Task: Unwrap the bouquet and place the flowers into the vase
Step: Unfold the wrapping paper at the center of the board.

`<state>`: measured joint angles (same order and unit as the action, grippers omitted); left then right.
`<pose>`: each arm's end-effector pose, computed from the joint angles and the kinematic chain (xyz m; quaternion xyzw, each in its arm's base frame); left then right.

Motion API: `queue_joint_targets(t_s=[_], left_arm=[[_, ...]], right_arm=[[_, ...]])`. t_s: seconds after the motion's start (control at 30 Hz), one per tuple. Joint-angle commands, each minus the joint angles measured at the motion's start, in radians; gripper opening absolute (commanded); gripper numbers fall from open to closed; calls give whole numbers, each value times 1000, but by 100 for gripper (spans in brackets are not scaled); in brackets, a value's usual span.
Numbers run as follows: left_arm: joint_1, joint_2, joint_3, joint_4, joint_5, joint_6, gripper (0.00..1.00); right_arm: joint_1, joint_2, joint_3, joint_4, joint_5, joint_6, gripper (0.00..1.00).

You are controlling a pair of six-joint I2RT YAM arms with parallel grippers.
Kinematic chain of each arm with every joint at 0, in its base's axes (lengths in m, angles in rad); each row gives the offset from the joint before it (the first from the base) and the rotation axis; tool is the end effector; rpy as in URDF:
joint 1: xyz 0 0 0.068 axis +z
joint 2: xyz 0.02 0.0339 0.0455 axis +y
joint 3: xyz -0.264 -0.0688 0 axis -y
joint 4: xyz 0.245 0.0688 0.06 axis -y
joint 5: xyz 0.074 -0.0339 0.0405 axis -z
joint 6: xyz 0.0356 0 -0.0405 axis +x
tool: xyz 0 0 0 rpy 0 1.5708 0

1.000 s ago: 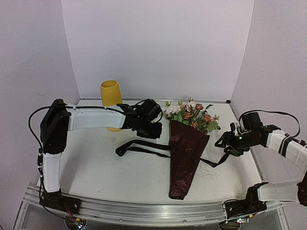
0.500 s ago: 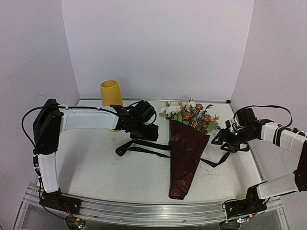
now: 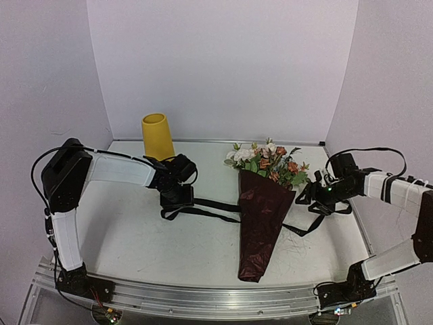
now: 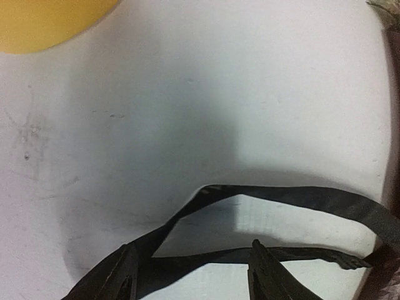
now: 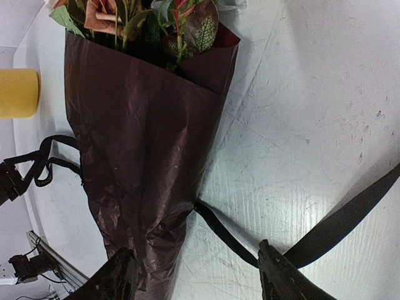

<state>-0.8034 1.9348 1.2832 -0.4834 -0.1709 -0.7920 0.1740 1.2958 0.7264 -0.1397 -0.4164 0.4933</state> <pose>0.2760 -0.2774 0.1604 -0.0129 0.9729 -0.0960 0.2101 0.2613 0.0606 0.2166 0.0561 0.8914 0.3113 0.3246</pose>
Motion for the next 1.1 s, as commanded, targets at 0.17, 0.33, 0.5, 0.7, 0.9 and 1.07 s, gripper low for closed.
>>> queue_joint_targets(t_s=[0.17,0.33,0.5,0.7,0.9,1.07], left_arm=[[175,-246,-226,-42,-31,-119,55],[221,-387,-316,-53,-103,-164,55],[241,-483,-369,-46,-115,-188,56],[238,-474,-307,61,97,20,64],[170,-459,-269,170,154,8,64],[67,-412,-246,226,129,-25,63]], right_arm=[[19,38,26,23,-19,14,68],[36,62,36,37,-14,24,68],[50,93,50,49,-12,31,68],[56,160,59,91,-28,55,67],[111,241,116,114,-1,76,63],[138,291,151,113,41,116,59]])
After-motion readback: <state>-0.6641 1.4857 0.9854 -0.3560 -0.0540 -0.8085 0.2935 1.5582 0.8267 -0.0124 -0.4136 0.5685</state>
